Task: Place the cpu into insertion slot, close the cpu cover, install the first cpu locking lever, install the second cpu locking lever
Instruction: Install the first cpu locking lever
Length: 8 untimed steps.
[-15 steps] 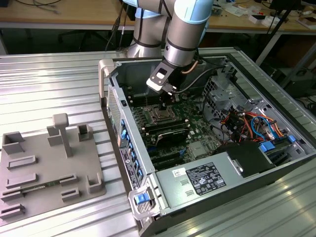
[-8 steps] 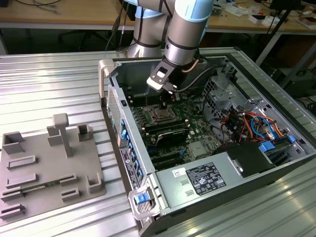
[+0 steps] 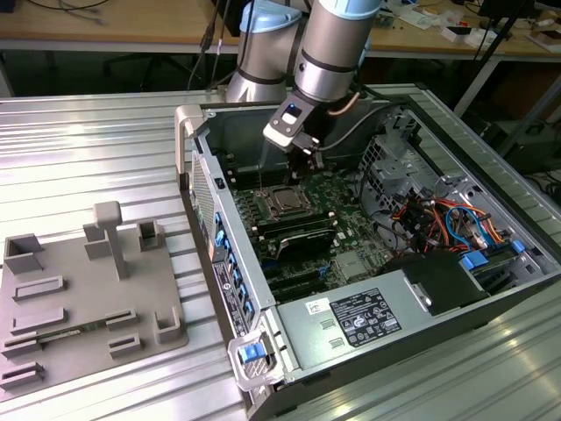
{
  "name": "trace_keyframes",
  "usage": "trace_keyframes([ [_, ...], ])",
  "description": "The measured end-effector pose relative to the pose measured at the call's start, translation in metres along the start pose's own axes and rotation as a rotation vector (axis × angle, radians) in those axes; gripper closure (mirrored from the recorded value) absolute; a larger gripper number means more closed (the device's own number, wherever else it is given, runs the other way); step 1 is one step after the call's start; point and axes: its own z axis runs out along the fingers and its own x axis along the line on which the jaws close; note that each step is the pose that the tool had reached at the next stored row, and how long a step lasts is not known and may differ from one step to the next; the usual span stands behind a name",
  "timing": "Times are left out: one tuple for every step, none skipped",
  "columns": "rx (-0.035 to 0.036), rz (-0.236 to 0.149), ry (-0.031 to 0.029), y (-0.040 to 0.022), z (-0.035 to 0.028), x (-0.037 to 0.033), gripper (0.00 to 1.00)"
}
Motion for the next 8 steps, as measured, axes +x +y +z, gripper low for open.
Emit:
trace_keyframes([
  [-0.0002,-0.005,-0.0003,0.0000,-0.0006,0.0000,0.89],
  [-0.0008,-0.013,-0.0004,0.0000,-0.0006,0.0000,0.89],
  [-0.0015,-0.029,-0.0005,0.0000,-0.0006,0.0000,0.89],
  [-0.0022,-0.046,-0.0009,0.0000,-0.0006,0.0000,0.89],
  [-0.0032,-0.072,-0.0014,0.0000,-0.0007,0.0000,0.89],
  [-0.0042,-0.094,-0.0017,0.0000,-0.0007,0.0000,0.89],
  [-0.0060,-0.134,-0.0024,0.0000,-0.0007,0.0000,0.89],
  [-0.0069,-0.154,-0.0027,0.0000,-0.0007,0.0000,0.89],
])
